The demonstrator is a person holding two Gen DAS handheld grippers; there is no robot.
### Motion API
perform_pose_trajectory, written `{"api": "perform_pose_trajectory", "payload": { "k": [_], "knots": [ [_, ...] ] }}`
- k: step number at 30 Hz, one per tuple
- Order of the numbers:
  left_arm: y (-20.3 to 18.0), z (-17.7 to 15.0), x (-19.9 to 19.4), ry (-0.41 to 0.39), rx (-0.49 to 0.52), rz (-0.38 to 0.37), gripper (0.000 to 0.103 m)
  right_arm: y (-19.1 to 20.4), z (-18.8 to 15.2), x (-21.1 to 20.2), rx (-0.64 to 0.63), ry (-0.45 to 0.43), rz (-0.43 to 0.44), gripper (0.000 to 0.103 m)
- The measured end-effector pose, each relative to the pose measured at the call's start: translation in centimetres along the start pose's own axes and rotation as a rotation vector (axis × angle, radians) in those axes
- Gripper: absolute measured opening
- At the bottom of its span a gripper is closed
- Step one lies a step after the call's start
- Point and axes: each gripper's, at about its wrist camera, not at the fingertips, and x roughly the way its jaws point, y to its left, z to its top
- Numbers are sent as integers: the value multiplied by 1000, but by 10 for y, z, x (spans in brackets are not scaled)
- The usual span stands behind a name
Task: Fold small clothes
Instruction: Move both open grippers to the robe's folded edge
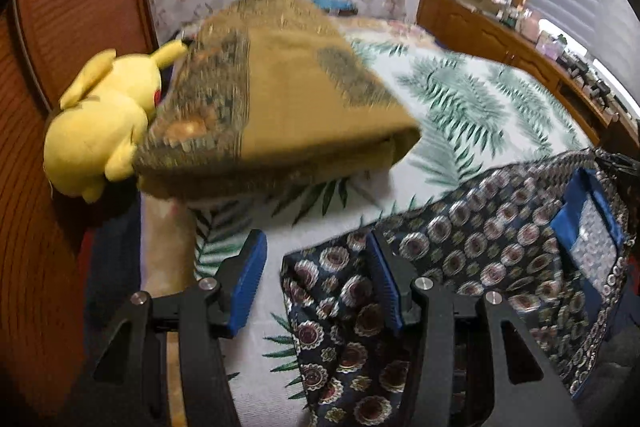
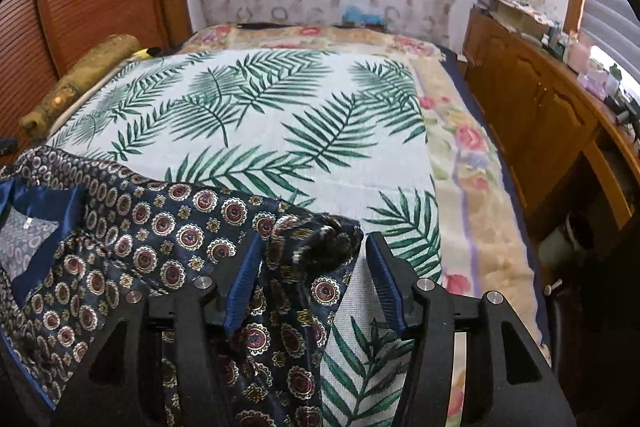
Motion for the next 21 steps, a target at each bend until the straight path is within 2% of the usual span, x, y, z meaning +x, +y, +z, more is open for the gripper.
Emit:
{"api": "perform_pose_trajectory", "payload": {
  "k": [13,19,21],
  "knots": [
    [0,-5,5,31,-31,-9,50,-2,0,2,18,13,3,61],
    [-3,-7,3,34,-11,-24,50,-2,2,4,-1,35,9,61],
    [-4,-9,1,28,-8,-37,46,0,3,4,-5,45,17,61]
  ]
}}
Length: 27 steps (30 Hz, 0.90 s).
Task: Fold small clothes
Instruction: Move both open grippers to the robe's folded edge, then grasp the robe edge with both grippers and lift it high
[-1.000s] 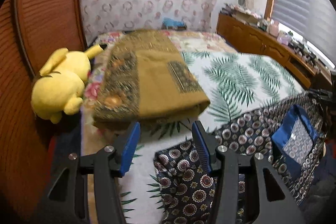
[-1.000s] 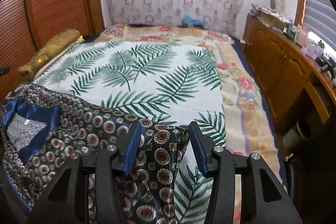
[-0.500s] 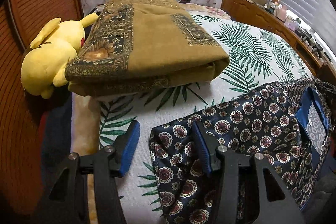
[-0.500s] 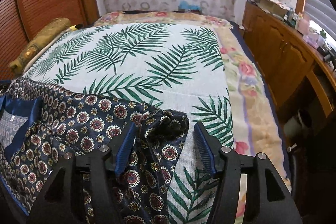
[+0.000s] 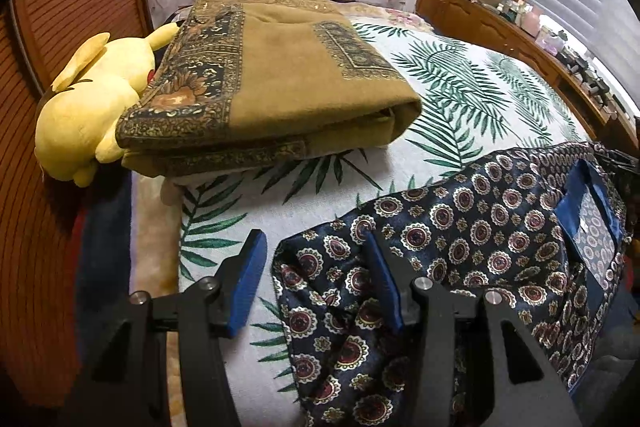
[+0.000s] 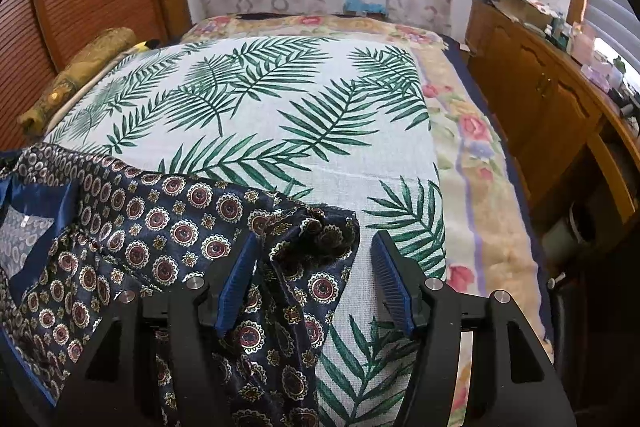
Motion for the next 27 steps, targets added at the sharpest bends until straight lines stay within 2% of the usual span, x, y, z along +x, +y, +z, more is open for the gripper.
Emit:
{"api": "perform_pose_trajectory", "payload": {
  "k": [3,5,6,7,8,9,13,15,16,19,27],
  "knots": [
    [-1,-2,-2,-4,10,-18,35,8,1,1,-26,11,25,60],
    [-3,-3,-4,-2,17,-38,26,14,1,0,-45,16,42,51],
    [-4,-3,-5,1,20,-42,21,15,2,0,-47,17,59,39],
    [-5,-4,-6,2,21,-44,10,16,2,-1,-52,18,82,27],
    [-6,-3,-6,5,21,-52,6,18,1,-1,-60,17,99,21],
    [-7,-4,-9,-1,16,-67,3,21,1,-2,-68,14,117,8],
    [-12,-5,-35,-73,8,-88,0,27,-3,-21,-50,-42,98,4],
    [-19,-3,-64,-148,8,-105,0,28,-2,-41,-27,-94,100,4],
    [-22,-2,-76,-178,8,-115,0,30,-2,-58,-22,-141,109,4],
    [-29,10,-110,-257,11,-158,0,38,4,-98,-25,-212,112,4],
    [-53,48,-210,-501,77,-175,0,69,41,-226,-111,-462,99,3]
  ]
}}
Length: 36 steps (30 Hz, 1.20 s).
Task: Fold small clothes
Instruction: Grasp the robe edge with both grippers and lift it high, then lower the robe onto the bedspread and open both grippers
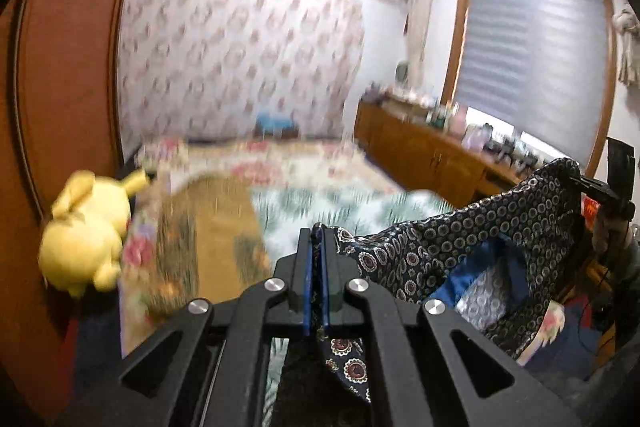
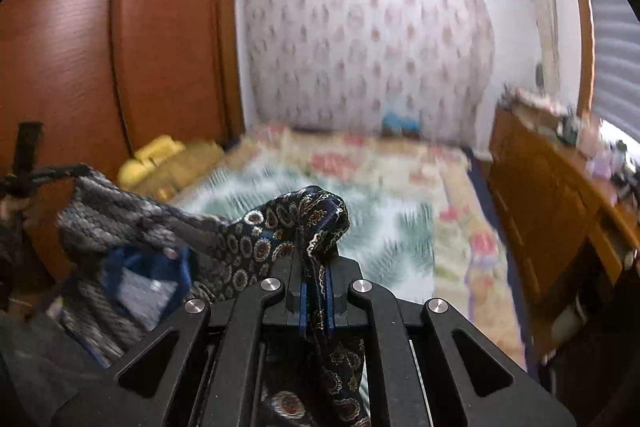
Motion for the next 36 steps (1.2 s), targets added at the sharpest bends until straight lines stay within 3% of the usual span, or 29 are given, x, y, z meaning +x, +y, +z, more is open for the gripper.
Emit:
{"api": "perform_pose_trajectory", "payload": {
  "k": [9,15,19,26,28,29,31,36],
  "knots": [
    [-5,98,-53,-208,88,53,0,3,86,-68,-74,-191,-58,3],
    [20,130,-30,-211,84,105,0,-12,124,-78,-84,-222,-99,3],
    [42,124,30,-121,68,148,0,-35,131,-34,-67,-134,-143,3],
    [94,81,173,78,-3,226,3,-86,92,115,-11,60,-202,7],
    [97,64,200,144,0,224,5,-97,75,161,9,142,-249,33],
    [99,56,209,171,4,225,9,-102,64,183,20,187,-272,36],
    [97,40,217,205,-1,220,26,-105,42,210,33,247,-279,36],
    [83,10,205,249,26,212,38,-103,2,225,35,308,-254,36]
  ]
}}
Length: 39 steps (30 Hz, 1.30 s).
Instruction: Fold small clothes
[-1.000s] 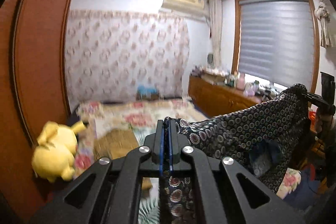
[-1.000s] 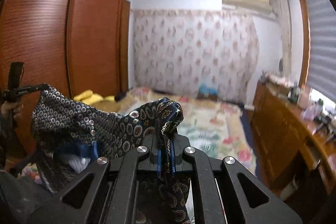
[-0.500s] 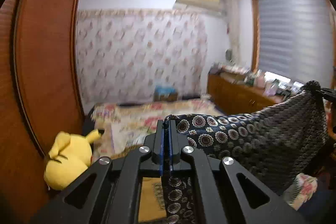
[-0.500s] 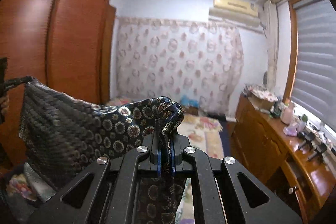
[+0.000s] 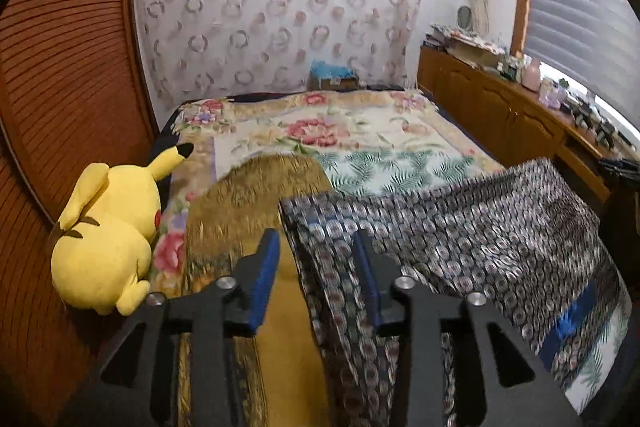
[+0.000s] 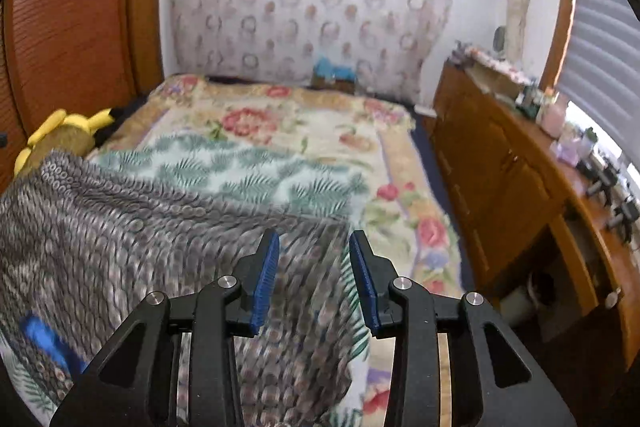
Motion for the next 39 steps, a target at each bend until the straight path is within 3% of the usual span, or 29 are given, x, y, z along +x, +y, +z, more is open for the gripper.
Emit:
{"api": "perform_pose_trajectory", "payload": {
  "k": [7,21,27,30,31,34,39],
  "knots": [
    [-13,-31,-19,15,33,-36,47,-9,-28,-7,28,22,23,37],
    [-18,-89,-10,92,-6,-47,48,-26,-83,44,101,180,-11,42],
    [-16,-96,-9,69,-34,-59,47,-32,-91,56,129,198,-18,42],
    [-16,-93,-13,37,-39,-82,31,-31,-93,56,130,193,-6,37],
    [-17,-92,-16,24,-34,-79,23,-31,-93,56,126,189,11,21],
    [-19,-86,-19,5,-25,-86,3,-25,-90,49,103,170,68,2],
    [-19,-82,-26,-6,-43,-90,0,-23,-75,17,154,72,182,0]
  ]
}}
